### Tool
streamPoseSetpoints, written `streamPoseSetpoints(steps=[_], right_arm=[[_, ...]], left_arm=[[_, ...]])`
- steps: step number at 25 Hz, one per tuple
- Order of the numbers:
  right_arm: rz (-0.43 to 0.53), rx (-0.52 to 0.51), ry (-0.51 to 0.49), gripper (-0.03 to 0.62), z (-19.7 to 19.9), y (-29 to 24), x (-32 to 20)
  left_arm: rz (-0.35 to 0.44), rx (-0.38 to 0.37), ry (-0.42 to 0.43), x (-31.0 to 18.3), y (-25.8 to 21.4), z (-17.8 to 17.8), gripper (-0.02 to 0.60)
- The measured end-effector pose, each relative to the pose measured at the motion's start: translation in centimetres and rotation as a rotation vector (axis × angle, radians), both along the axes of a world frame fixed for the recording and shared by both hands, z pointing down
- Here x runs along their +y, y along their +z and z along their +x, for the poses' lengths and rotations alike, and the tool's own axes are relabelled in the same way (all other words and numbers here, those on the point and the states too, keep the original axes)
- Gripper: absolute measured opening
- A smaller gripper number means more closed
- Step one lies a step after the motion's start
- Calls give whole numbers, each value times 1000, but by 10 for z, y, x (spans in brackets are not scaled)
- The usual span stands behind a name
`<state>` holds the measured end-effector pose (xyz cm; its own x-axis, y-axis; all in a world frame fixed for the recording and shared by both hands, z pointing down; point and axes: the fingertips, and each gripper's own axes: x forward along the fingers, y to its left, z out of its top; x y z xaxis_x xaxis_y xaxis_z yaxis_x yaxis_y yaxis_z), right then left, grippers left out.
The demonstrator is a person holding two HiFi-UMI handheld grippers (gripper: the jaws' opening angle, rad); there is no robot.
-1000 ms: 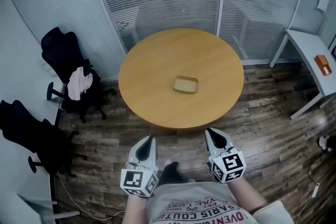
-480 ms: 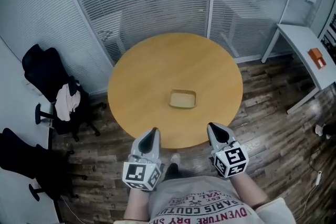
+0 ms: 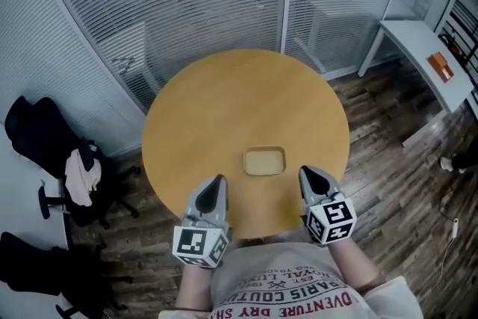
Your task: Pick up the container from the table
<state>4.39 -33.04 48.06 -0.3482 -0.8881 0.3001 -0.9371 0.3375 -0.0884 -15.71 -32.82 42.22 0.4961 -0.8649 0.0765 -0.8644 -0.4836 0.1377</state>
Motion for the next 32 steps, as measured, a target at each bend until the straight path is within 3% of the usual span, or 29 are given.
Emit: streamPoseSetpoints(steps=[7,16,18,19,26,32], right_arm=[[-63,-27,18,3,2,23,-28],[-193,-18,-10,3,6,64,-60],[-243,-15,-20,20,6,79,-69],[-274,-12,-23,69,6,89,-73],[-544,1,22,101,16,181,-101],[-665,83,43,101,15,229,-127]], left_arm=[[-38,-2,25,-28,17,3,6],[-86,3,-30,-42,32,7,6],[-95,5,-45,-47,37,5,6],[-101,6,-55,-50,41,3,6],[-165,-2,-101,-70,74,-13,6],[-250,-6,-126,-87,108,-23,6]])
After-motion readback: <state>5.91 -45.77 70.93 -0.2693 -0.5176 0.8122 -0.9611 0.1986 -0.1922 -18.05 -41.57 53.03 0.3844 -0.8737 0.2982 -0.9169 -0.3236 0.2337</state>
